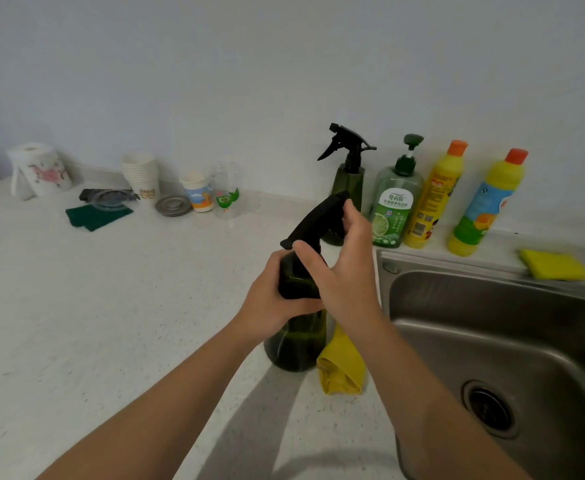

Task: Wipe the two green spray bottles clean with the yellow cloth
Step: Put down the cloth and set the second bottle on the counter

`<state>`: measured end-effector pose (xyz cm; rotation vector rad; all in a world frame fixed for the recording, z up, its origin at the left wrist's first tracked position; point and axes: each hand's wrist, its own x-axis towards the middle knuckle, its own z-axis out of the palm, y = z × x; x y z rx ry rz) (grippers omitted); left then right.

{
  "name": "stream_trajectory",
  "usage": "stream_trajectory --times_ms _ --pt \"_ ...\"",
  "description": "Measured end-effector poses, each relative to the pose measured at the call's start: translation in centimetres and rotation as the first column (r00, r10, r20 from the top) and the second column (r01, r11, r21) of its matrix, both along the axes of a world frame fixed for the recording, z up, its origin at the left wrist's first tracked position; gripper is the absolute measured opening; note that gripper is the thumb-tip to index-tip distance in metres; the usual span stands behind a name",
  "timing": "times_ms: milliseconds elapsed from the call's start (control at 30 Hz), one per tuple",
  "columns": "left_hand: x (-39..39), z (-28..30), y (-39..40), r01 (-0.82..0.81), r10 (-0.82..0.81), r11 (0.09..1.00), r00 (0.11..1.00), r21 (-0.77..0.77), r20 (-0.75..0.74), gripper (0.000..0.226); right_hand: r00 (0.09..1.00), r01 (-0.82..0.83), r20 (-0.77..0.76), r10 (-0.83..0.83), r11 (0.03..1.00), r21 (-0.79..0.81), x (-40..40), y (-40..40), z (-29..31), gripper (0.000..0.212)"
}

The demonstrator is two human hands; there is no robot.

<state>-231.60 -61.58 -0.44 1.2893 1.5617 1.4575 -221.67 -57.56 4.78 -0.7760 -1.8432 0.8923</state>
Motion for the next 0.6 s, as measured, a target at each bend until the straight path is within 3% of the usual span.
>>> stream_trajectory --times_ms 200,467,600 --pt "-0.3 0.1 1.2 0.022 -0.022 1.000 1.000 0.018 -0.015 0.065 0.999 0.039 0.025 -0.037 0.995 -0.094 -1.3 0.5 1.2 0.093" --pt "-1.9 0.2 2.9 0.163 -0.155 0.984 0.981 -0.065 0.112 0.063 0.998 0.039 0.053 -0.034 0.995 -0.093 -1.8 1.6 1.8 0.087" --pt "-2.3 0.1 3.0 0.216 -0.204 0.972 0.971 -0.092 0.127 0.063 0.997 -0.067 0.021 0.070 0.989 -0.133 -1.8 1.9 1.6 0.080"
